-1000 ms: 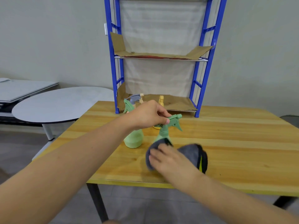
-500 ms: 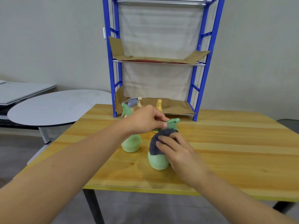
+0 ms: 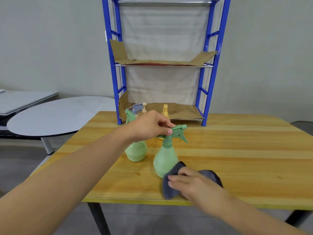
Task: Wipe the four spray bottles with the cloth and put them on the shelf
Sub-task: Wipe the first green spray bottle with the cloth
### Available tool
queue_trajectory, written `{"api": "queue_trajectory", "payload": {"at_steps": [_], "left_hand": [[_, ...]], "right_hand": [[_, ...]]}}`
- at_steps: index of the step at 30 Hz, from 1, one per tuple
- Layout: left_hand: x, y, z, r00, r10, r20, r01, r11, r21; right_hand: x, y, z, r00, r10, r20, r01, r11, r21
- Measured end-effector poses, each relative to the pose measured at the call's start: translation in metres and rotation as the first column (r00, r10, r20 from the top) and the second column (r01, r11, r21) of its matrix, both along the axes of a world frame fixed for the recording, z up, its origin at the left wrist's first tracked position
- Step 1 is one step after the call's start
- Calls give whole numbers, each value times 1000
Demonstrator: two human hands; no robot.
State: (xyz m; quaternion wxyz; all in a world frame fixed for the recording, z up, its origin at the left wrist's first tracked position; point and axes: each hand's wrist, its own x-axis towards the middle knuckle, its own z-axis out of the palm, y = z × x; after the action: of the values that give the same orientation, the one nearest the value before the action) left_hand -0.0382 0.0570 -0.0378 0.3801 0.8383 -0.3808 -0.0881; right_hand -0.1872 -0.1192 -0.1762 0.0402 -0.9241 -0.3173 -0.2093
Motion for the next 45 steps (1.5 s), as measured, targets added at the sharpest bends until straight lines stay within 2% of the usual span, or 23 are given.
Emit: {"api": "queue_trajectory", "payload": {"at_steps": [1,2,4,5,7,9,10,11,12,14,15,18,20,23,24,28,34,37,39,41,42,43,45], "left_hand": [[1,0,1,1000,-3,-6,3,1000,-1],[1,0,0,1000,-8,-16,7,1000,-7],[2,0,-1,999,-19,-41,17,999,-31],[3,0,-2,999,-18,-43,16,999,-38],[5,3,-3,999,-2,-36,1,1000,-27],[7,5,-2,998,6,-58,-8,1000,-29],[6,6,-1,997,7,-76,-10,999,-41],[6,7,0,996,5,-87,-9,999,-50],[5,6,1,996,2,-90,-6,999,-51],[4,6,2,996,1,-87,-6,999,-51],[3,6,1,996,0,-92,-5,999,-52],[3,6,2,993,3,-117,-8,999,-45],[3,6,2,992,9,-123,-14,999,-47],[3,4,1,987,12,-161,-24,997,-72],[4,4,0,984,16,-177,-31,996,-84],[2,8,-4,956,39,-290,-86,985,-151],[-9,1,-21,891,49,-452,-197,937,-287],[-17,-4,-25,847,42,-529,-251,910,-331],[-21,-6,-26,827,60,-559,-300,888,-349],[-21,-6,-27,816,86,-571,-340,871,-354],[-22,-6,-27,808,87,-583,-350,866,-356],[-21,-6,-28,799,84,-596,-358,862,-359],[-21,-7,-29,790,85,-608,-375,851,-368]], "right_hand": [[3,-2,5,999,-24,36,22,999,46],[7,-3,11,993,-69,91,53,984,168],[15,-3,17,969,-190,157,105,895,433],[15,0,17,963,-216,158,119,873,473],[11,2,5,976,-179,123,129,934,334],[5,-3,1,989,-131,70,125,989,84],[7,-7,4,989,-131,69,128,991,50],[11,-10,8,988,-138,75,130,986,101],[16,-13,13,983,-167,77,146,964,224],[21,-13,17,973,-228,30,193,881,433],[22,-11,16,969,-248,-20,231,865,445],[19,-16,5,940,-243,-239,300,924,238],[19,-18,12,940,-192,-283,245,955,165],[21,-12,26,968,-244,-62,247,879,408],[20,-8,26,965,-262,-32,247,856,453],[12,-4,13,960,-269,-75,277,891,360],[8,4,49,903,-391,180,198,749,632],[17,13,58,860,-470,198,224,698,680],[22,23,51,883,-420,211,214,759,614],[20,33,39,917,-294,270,159,890,428],[22,33,37,912,-261,317,141,924,357],[25,29,37,897,-277,345,143,920,365],[31,23,44,856,-421,300,190,796,575]]}}
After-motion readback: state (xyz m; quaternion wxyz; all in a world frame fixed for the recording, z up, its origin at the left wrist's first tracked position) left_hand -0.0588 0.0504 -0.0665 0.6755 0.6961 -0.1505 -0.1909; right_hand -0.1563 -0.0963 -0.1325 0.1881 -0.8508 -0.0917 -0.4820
